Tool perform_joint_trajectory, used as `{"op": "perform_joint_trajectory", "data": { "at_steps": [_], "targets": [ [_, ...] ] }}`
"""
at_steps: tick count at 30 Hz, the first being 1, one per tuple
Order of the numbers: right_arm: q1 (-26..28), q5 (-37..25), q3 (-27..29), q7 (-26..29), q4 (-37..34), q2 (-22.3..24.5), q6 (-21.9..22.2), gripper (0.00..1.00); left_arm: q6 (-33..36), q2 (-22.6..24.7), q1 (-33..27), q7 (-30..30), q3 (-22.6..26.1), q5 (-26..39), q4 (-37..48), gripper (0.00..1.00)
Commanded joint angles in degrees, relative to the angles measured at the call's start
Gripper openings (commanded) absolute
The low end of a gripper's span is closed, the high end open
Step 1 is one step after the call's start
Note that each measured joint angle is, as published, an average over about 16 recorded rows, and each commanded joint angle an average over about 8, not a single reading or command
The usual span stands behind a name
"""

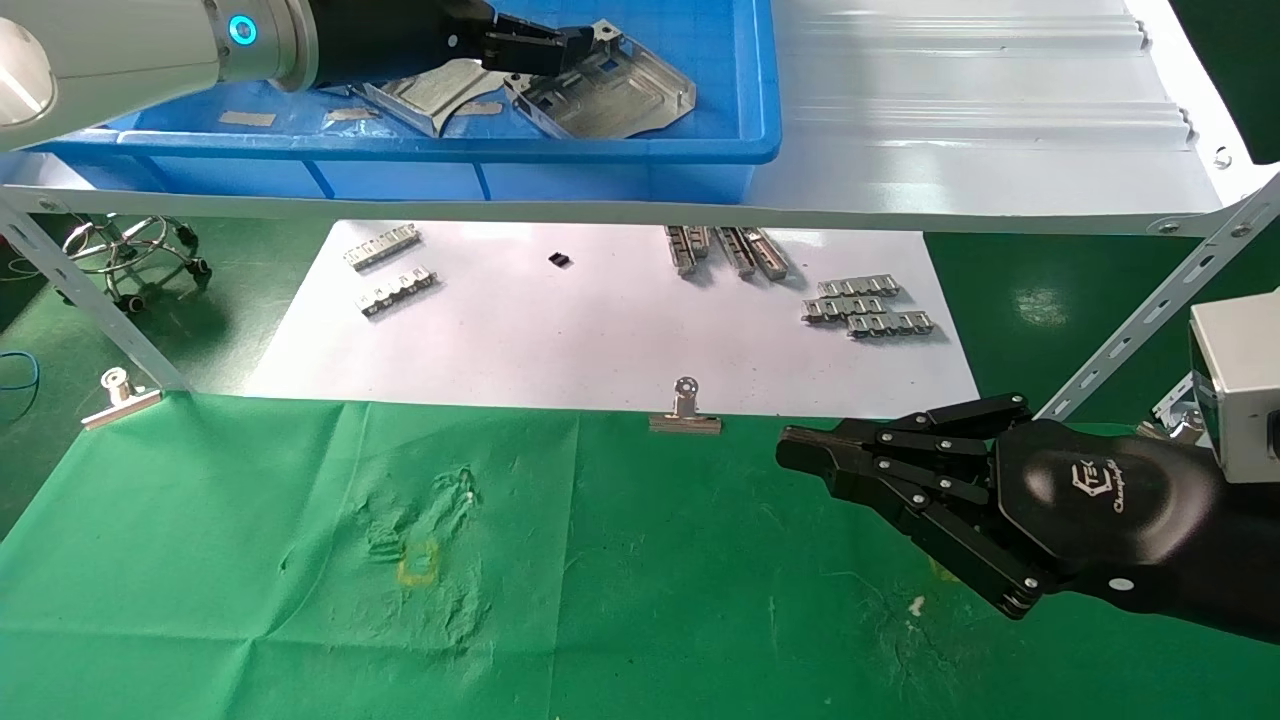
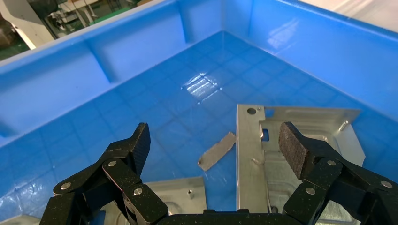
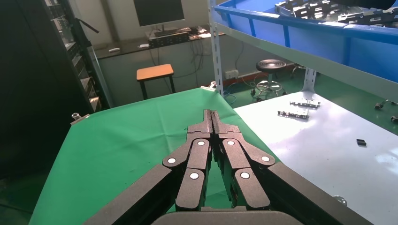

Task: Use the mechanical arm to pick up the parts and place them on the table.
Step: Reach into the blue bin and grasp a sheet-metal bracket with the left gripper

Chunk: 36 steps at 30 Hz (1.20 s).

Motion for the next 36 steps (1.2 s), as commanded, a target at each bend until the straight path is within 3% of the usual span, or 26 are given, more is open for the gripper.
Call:
{"op": "perform_joint_trajectory", "data": {
  "at_steps": [1, 4, 11, 14, 16, 36],
  "targets": [
    [0.0, 0.0, 0.0, 0.0, 0.0, 0.0, 0.0, 0.0, -0.2, 0.18, 0.0, -0.15, 0.19, 0.18, 0.56, 0.98],
    [0.0, 0.0, 0.0, 0.0, 0.0, 0.0, 0.0, 0.0, -0.61, 0.35, 0.36, -0.41, 0.47, 0.36, 0.56, 0.84],
    [0.0, 0.0, 0.0, 0.0, 0.0, 0.0, 0.0, 0.0, -1.85, 0.75, 1.43, -1.03, 0.96, 0.19, -0.92, 0.19],
    [0.0, 0.0, 0.0, 0.0, 0.0, 0.0, 0.0, 0.0, -2.21, 0.86, 1.97, -1.34, 1.27, 0.01, -1.85, 0.04],
    [0.0, 0.0, 0.0, 0.0, 0.0, 0.0, 0.0, 0.0, -2.42, 0.91, 2.31, -1.58, 1.53, -0.13, -2.45, 0.0],
    [0.0, 0.0, 0.0, 0.0, 0.0, 0.0, 0.0, 0.0, -4.49, 0.91, 3.53, -4.16, 5.53, -1.64, -5.47, 0.0]
  ]
}}
